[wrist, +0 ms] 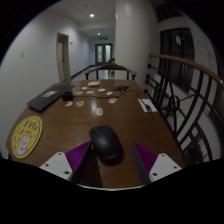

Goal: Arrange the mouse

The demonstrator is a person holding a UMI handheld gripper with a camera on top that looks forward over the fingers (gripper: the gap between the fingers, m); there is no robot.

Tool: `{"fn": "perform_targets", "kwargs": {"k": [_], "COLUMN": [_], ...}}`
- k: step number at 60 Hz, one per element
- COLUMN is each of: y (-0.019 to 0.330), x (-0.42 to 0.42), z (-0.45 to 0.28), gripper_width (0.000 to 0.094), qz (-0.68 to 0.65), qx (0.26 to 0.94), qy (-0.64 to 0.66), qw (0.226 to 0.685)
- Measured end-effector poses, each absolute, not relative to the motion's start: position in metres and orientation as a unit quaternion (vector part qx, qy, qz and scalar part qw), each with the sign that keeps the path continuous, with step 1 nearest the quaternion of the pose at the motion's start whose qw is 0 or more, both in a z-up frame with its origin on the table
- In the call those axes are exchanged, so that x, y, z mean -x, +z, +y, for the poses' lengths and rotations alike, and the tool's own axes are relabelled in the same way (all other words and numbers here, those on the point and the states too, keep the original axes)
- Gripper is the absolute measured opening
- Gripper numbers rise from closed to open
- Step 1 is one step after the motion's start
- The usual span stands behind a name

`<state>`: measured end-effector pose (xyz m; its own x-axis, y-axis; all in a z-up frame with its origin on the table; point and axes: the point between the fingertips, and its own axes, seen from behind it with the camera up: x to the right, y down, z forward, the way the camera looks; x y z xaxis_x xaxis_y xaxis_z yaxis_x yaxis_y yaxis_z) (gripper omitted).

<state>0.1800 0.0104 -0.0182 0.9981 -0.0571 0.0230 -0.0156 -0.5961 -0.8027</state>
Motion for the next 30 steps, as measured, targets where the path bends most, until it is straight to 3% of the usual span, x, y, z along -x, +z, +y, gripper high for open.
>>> {"fn": "perform_targets", "kwargs": {"k": [6, 10, 17, 23, 30], "y": [-0.020, -0.019, -0.019, -0.009, 0.066], "x": [-0.193, -0.199, -0.198, -0.202, -0.164], "z": [0.034, 0.040, 0.041, 0.033, 0.022], "gripper_width": [0.0739, 0.0510, 0.0362, 0.0323, 0.0321], "qz": [0.029, 0.044, 0.055, 0.083, 0.075], "qx": [0.894, 0.894, 0.891, 0.885, 0.845], "qy": [-0.018, -0.016, 0.007, 0.013, 0.006], "qw": [0.447, 0.446, 0.451, 0.458, 0.529]}}
